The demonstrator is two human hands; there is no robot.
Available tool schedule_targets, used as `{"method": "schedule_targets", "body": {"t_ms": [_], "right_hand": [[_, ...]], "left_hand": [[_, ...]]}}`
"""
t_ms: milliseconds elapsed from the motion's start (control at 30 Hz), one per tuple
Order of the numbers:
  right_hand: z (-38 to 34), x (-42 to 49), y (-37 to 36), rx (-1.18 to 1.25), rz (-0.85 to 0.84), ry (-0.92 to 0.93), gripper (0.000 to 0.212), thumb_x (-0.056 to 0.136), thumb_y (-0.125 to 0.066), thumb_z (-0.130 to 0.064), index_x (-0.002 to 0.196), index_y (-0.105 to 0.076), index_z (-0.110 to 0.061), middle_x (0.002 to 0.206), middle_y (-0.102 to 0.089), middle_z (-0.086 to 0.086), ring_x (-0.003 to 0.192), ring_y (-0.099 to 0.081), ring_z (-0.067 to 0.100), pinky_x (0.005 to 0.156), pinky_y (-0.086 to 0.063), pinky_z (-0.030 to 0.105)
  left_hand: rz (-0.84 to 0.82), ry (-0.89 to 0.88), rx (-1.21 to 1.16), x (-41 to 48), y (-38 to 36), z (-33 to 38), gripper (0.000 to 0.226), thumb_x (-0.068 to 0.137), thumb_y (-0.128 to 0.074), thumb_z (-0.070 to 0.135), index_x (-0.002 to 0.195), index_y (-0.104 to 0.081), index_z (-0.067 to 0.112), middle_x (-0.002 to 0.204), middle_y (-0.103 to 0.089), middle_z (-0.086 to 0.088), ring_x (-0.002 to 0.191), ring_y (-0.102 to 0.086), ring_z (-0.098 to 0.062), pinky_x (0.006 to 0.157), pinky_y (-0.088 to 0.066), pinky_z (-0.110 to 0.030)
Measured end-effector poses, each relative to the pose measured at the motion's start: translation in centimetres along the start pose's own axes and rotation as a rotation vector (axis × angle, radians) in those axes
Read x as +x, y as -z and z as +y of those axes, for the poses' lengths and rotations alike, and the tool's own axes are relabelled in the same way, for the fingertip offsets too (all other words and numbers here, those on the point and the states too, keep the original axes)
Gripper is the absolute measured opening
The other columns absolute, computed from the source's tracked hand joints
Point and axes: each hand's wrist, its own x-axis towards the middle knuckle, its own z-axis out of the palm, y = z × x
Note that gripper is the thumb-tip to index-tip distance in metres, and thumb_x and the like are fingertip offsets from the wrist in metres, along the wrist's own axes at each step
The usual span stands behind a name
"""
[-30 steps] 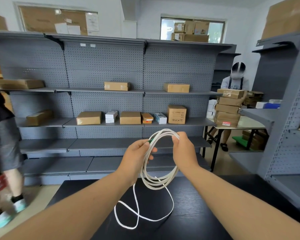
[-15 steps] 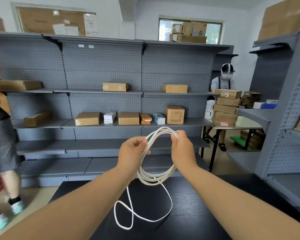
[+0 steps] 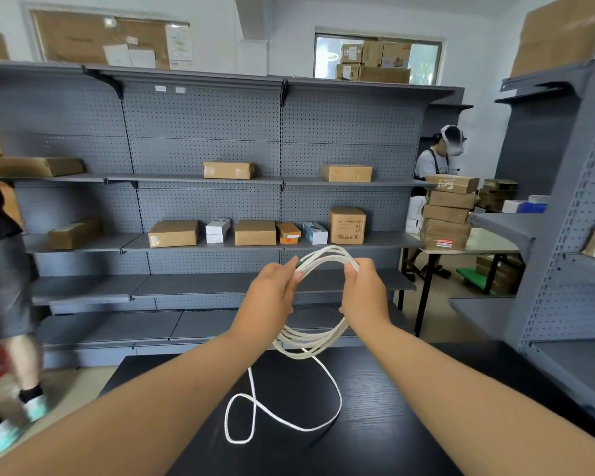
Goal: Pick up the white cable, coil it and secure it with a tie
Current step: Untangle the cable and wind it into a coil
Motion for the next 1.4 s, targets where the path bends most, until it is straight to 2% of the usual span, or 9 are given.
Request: {"method": "schedule_targets", "body": {"t_ms": [167, 267, 333, 467, 567, 667, 1033, 1267, 1400], "right_hand": [[0.1, 0.1, 0.1, 0.042, -0.088, 0.045, 0.015, 0.097, -0.036, -0.028, 0.100, -0.047, -0.018, 0.092, -0.056, 0.009, 0.075, -0.057, 0.026, 0.058, -0.058, 0.040], [0.3, 0.4, 0.2, -0.026, -0.171, 0.148, 0.023, 0.094, -0.045, -0.026, 0.116, -0.048, -0.019, 0.100, -0.055, 0.002, 0.087, -0.059, 0.028, 0.075, -0.055, 0.047], [0.5, 0.5, 0.3, -0.092, -0.202, 0.223, 0.035, 0.093, -0.049, -0.027, 0.127, -0.043, -0.020, 0.108, -0.053, 0.001, 0.092, -0.053, 0.018, 0.083, -0.050, 0.039], [0.2, 0.8, 0.3, -0.194, -0.163, 0.362, 0.028, 0.094, -0.046, -0.028, 0.120, -0.047, -0.017, 0.113, -0.054, 0.006, 0.101, -0.051, 0.021, 0.080, -0.039, 0.032], [-0.4, 0.8, 0.2, -0.193, -0.105, 0.373, 0.022, 0.095, -0.044, -0.029, 0.110, -0.050, -0.014, 0.105, -0.055, 0.009, 0.097, -0.051, 0.025, 0.074, -0.037, 0.032], [-0.7, 0.5, 0.2, -0.177, -0.087, 0.382, 0.021, 0.095, -0.043, -0.029, 0.108, -0.051, -0.015, 0.102, -0.054, 0.007, 0.093, -0.051, 0.024, 0.071, -0.036, 0.031], [-0.5, 0.0, 0.1, -0.197, -0.070, 0.364, 0.022, 0.095, -0.042, -0.030, 0.103, -0.049, -0.011, 0.098, -0.051, 0.009, 0.087, -0.050, 0.026, 0.069, -0.038, 0.035], [-0.2, -0.2, -0.1, -0.187, -0.044, 0.328, 0.019, 0.096, -0.042, -0.029, 0.097, -0.047, -0.011, 0.091, -0.047, 0.004, 0.078, -0.042, 0.020, 0.065, -0.031, 0.032], [-0.5, -0.1, -0.3, -0.153, -0.025, 0.259, 0.013, 0.097, -0.040, -0.029, 0.089, -0.041, -0.018, 0.087, -0.045, 0.001, 0.075, -0.041, 0.020, 0.062, -0.029, 0.031]], "left_hand": [[-0.037, -0.043, 0.041, 0.8, 1.2, -0.5, 0.039, 0.098, -0.040, 0.021, 0.136, -0.044, 0.012, 0.094, -0.047, -0.002, 0.058, -0.048, -0.014, 0.067, -0.032, -0.016], [-0.075, -0.091, 0.051, 1.0, 1.6, -0.7, 0.039, 0.097, -0.043, 0.021, 0.136, -0.045, 0.014, 0.095, -0.050, -0.004, 0.055, -0.044, -0.003, 0.066, -0.031, -0.014], [-0.084, -0.076, 0.012, 1.1, 1.9, -0.8, 0.039, 0.097, -0.045, 0.021, 0.135, -0.047, 0.015, 0.089, -0.047, 0.003, 0.055, -0.046, -0.004, 0.064, -0.033, -0.010], [-0.102, 0.028, -0.145, 1.2, 2.1, -1.0, 0.036, 0.096, -0.045, 0.023, 0.131, -0.050, 0.018, 0.080, -0.045, 0.007, 0.050, -0.049, -0.004, 0.061, -0.037, 0.000], [-0.094, 0.167, -0.304, 0.8, 2.0, -0.9, 0.023, 0.097, -0.041, 0.033, 0.094, -0.063, 0.027, 0.062, -0.047, 0.003, 0.038, -0.045, 0.002, 0.046, -0.034, -0.005], [-0.088, 0.282, -0.434, 0.5, 1.6, -0.9, 0.037, 0.096, -0.039, 0.039, 0.065, -0.054, 0.025, 0.050, -0.048, 0.004, 0.041, -0.038, -0.003, 0.045, -0.031, -0.012], [-0.044, 0.563, -0.828, 0.9, 1.5, 0.0, 0.010, 0.089, -0.059, 0.022, 0.085, -0.067, 0.022, 0.066, -0.061, 0.007, 0.054, -0.052, -0.008, 0.047, -0.035, -0.020], [0.081, 0.422, -0.614, 0.9, 0.9, 0.1, 0.009, 0.089, -0.060, 0.020, 0.083, -0.067, 0.021, 0.073, -0.062, 0.007, 0.046, -0.053, 0.004, 0.044, -0.037, -0.005], [0.096, 0.186, -0.286, 0.4, 0.6, 0.2, 0.010, 0.093, -0.052, 0.025, 0.090, -0.062, 0.027, 0.073, -0.061, 0.007, 0.064, -0.057, -0.004, 0.057, -0.039, -0.005]]}}
